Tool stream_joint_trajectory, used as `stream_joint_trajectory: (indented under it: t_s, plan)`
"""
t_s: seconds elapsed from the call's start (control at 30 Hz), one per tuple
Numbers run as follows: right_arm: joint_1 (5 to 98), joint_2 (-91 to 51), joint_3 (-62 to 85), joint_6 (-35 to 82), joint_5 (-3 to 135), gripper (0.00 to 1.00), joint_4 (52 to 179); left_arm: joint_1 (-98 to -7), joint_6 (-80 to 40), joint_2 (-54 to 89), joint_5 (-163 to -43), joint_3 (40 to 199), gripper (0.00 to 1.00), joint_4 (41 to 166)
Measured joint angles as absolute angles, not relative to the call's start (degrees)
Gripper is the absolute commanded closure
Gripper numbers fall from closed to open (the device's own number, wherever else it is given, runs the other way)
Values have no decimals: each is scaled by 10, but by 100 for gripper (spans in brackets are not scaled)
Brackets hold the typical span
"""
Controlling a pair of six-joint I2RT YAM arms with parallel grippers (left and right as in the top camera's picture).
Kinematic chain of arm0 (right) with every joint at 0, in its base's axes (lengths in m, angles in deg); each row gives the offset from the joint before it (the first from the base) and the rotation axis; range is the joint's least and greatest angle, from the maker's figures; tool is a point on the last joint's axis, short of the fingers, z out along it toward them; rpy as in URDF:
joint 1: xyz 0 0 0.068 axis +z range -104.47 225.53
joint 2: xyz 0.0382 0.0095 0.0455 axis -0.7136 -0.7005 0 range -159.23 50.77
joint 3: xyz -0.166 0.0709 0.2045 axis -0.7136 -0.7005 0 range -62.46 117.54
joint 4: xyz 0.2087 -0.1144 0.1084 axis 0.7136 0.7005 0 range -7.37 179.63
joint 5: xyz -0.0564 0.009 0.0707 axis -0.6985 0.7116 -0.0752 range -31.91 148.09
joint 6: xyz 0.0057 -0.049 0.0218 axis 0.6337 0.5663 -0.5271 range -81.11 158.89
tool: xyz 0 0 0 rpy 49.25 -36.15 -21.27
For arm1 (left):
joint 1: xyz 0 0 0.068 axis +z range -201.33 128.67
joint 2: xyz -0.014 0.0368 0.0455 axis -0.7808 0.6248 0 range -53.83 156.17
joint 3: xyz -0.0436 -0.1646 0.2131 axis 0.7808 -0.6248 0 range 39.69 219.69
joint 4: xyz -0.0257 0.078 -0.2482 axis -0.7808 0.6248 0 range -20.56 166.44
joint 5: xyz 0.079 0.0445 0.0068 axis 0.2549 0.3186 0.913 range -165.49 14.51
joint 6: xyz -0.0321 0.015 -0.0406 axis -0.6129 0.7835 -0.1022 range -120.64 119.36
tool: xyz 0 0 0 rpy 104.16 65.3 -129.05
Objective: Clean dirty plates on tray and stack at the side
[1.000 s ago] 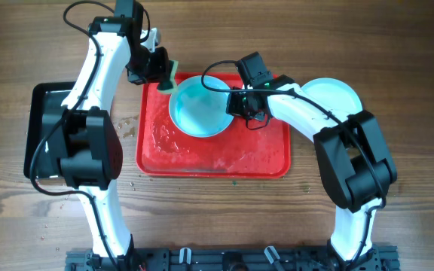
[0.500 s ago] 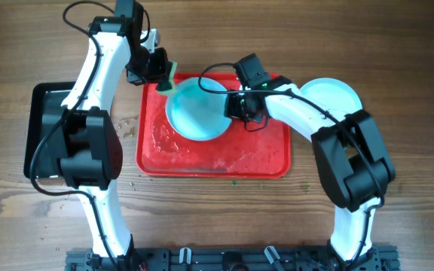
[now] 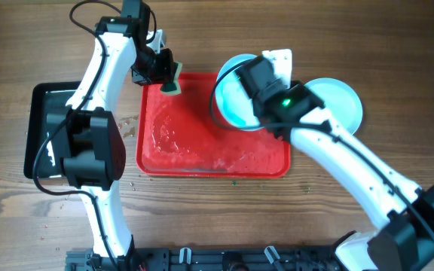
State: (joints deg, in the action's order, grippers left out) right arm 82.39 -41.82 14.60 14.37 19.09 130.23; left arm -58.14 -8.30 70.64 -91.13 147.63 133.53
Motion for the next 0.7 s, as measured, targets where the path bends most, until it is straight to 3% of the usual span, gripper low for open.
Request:
stream_joint_trajectory:
  t_s: [0.17,0.33,0.7]
  plan:
    - [927,-415,146,148,-46,96,1302,-581,-83,706,-911,1476,96,1335]
    - [960,-415,146,178,-212,96,1294,-581,-83,706,-911,1476,96,1335]
    - [960,-415,146,206,-256,96,1252,-581,-83,706,-911,1476,96,1335]
